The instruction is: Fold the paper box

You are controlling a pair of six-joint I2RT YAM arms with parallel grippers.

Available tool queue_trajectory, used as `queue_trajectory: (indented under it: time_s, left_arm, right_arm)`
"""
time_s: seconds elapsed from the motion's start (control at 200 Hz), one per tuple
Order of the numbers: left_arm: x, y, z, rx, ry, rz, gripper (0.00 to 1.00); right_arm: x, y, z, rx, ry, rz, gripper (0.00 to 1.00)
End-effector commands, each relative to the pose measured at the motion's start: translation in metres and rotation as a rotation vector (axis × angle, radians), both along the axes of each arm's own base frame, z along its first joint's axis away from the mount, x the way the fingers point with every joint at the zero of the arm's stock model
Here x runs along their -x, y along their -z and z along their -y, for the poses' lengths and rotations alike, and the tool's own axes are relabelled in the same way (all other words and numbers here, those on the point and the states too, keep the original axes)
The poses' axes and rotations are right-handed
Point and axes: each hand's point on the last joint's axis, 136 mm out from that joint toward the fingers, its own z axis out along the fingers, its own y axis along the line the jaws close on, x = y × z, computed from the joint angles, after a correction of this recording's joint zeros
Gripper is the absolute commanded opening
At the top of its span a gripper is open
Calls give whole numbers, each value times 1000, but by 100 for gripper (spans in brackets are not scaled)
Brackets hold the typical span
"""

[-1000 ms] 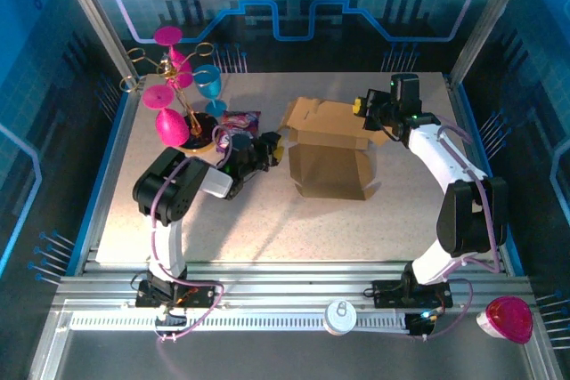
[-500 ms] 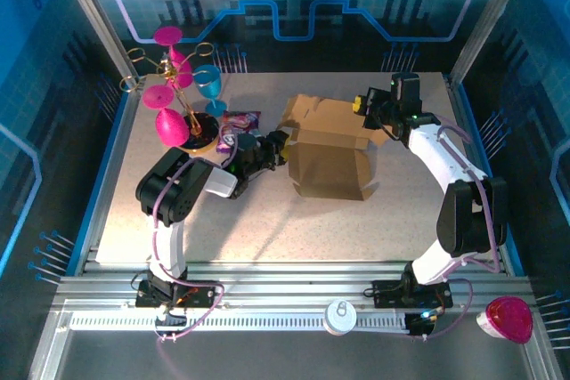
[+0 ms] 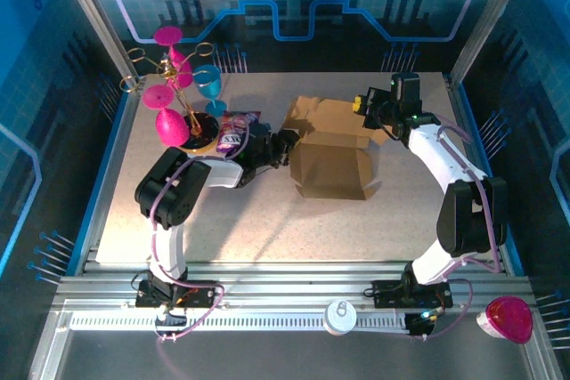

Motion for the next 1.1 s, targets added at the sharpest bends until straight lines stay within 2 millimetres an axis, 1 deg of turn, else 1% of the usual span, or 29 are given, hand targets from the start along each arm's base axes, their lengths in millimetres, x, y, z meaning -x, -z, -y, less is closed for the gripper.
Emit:
queue_trajectory:
  time_s: [0.0,0.08,0.215,0.32,0.46,0.535,0.59,0.635,0.675,0.75,0.82,0.896,0.946,1.031,1.081,1.086,1.096]
  left_arm:
    - [9,-7,7,-137,96,26,48]
    - [11,1,3,-207,109,-6,48]
    - [12,3,3,-275,131,-9,46]
    - [11,2,6,-309,150,-4,40]
    - [7,0,11,-313,161,7,31]
    - [6,-5,13,-314,173,20,28]
    - [6,-12,14,-323,180,38,28]
    - [8,-19,15,-328,187,52,31]
    - [11,-30,16,-324,196,73,36]
    - [23,-47,14,-331,214,93,48]
    - [39,-60,10,-325,236,103,55]
    - [60,-75,3,-311,259,119,58]
    - [75,-85,-4,-314,278,136,60]
    - [98,-102,-14,-338,331,165,61]
    - [108,-112,-18,-360,370,188,61]
    - [110,-110,-19,-368,378,178,61]
    - [111,-114,-19,-370,384,190,61]
  right_arm:
    - [0,-19,-7,-33,-13,38,0]
    - [1,-19,-8,-36,-16,36,0]
    - [1,-19,-9,-38,-16,38,0]
    - [2,-19,-10,-39,-18,36,0]
    - [2,-17,-13,-40,-22,33,0]
    - [2,-16,-13,-37,-23,31,0]
    - [2,-16,-12,-31,-21,34,0]
    - [2,-14,-11,-24,-21,33,0]
    - [1,-12,-10,-8,-22,35,0]
    - [0,-9,-7,28,-32,44,0]
    - [-4,-7,-6,60,-46,59,0]
    - [-7,-4,-7,95,-62,76,0]
    - [-9,1,-8,108,-72,75,0]
    - [-12,8,-9,122,-79,81,0]
    - [-13,10,-11,131,-90,82,0]
    - [-13,10,-11,132,-91,83,0]
    - [-14,10,-12,133,-92,85,0]
